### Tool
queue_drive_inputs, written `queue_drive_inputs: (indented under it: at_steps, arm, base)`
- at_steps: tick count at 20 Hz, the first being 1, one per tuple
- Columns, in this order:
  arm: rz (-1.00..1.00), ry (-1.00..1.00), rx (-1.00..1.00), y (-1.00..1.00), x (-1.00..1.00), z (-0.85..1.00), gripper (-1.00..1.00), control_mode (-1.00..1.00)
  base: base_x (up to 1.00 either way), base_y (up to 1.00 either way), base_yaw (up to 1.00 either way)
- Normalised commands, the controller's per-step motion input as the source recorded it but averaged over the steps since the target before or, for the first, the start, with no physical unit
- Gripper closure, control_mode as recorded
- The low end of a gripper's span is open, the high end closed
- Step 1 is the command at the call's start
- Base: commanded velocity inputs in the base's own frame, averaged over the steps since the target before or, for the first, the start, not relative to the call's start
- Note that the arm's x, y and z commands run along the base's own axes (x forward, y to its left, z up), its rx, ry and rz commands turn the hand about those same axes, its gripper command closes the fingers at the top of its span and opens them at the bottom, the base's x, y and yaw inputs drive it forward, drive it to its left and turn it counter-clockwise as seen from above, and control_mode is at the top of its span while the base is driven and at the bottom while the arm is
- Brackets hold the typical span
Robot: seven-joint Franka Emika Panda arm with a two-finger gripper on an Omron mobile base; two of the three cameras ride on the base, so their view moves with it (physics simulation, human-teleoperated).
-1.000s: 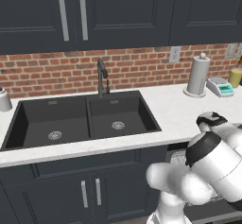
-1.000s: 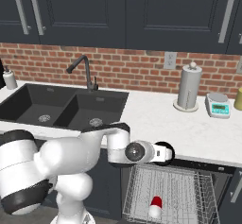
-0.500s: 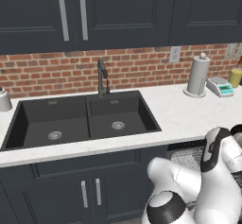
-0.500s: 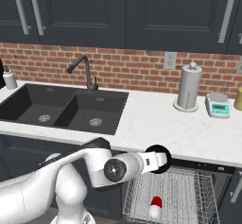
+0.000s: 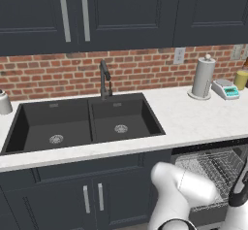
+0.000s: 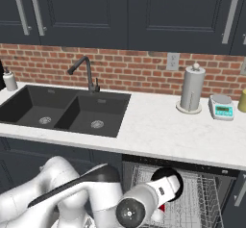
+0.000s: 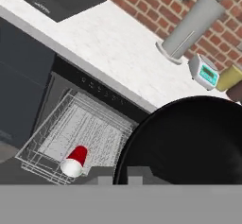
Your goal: Pick up the cup and bowl from the counter, place them in the dishwasher, and close the dishwasher door.
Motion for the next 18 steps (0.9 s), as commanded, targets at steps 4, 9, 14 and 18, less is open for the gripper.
queue_drive_inputs:
  at_steps: [4, 9, 14, 18]
  arm:
    - [0.33, 0.17, -0.13, -0.08, -0.89, -0.09, 1.00, -1.00]
    - [0.34, 0.15, -0.28, 0.09, -0.54, -0.56, 1.00, -1.00]
    - [0.23, 0.19, -0.52, 0.58, -0.03, -0.95, 1.00, -1.00]
    - [0.22, 0.24, -0.45, 0.51, 0.07, -0.88, 1.00, -1.00]
  base:
    - [0.00, 0.00, 0.00]
    - [0.00, 0.00, 0.00]
    - [0.00, 0.00, 0.00]
    - [0.00, 0.00, 0.00]
